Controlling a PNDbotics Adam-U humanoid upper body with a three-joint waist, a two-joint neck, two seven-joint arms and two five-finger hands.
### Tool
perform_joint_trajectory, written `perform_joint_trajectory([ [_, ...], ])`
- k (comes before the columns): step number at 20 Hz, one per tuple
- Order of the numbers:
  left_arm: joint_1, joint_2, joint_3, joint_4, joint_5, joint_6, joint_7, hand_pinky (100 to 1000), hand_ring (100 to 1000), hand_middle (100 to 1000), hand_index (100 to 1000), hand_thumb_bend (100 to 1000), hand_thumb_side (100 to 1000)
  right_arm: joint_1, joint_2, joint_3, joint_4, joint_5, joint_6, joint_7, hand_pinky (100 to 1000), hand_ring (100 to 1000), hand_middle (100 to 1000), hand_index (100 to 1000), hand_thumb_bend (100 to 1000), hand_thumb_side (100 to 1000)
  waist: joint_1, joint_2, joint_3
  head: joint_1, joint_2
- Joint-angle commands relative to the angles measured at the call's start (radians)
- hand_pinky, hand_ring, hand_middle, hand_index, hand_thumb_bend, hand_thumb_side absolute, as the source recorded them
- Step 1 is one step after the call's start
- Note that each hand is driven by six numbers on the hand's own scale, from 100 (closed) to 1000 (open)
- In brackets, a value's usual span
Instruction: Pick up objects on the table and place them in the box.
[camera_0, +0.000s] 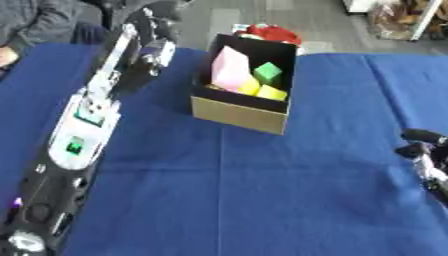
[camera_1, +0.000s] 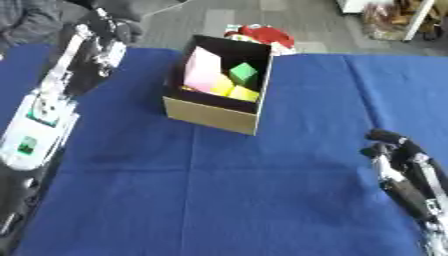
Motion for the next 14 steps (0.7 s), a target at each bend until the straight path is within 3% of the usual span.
perform_joint_trajectory([
  [1, 0.054, -0.027, 0.016, -0.070, 0.069, 0.035, -0.023, 717, 699, 708, 878, 100, 706, -0.019, 0.003, -0.010, -0.054, -0.030, 0.008, 0.009, 766, 672, 743, 805, 100, 470, 0.013, -0.028, 0.004, -0.001, 0.004],
  [7, 0.172, -0.093, -0.001, -0.106, 0.146, 0.082, -0.067, 703, 675, 683, 867, 100, 789, -0.016, 0.014, -0.008, -0.081, -0.059, 0.028, 0.016, 766, 672, 743, 805, 100, 470, 0.013, -0.021, 0.010, 0.002, 0.001],
  [14, 0.192, -0.103, -0.024, -0.097, 0.155, 0.108, -0.087, 697, 665, 677, 863, 100, 800, -0.016, 0.018, -0.001, -0.083, -0.065, 0.033, 0.024, 766, 672, 743, 805, 100, 470, 0.011, -0.021, 0.009, 0.006, 0.003],
])
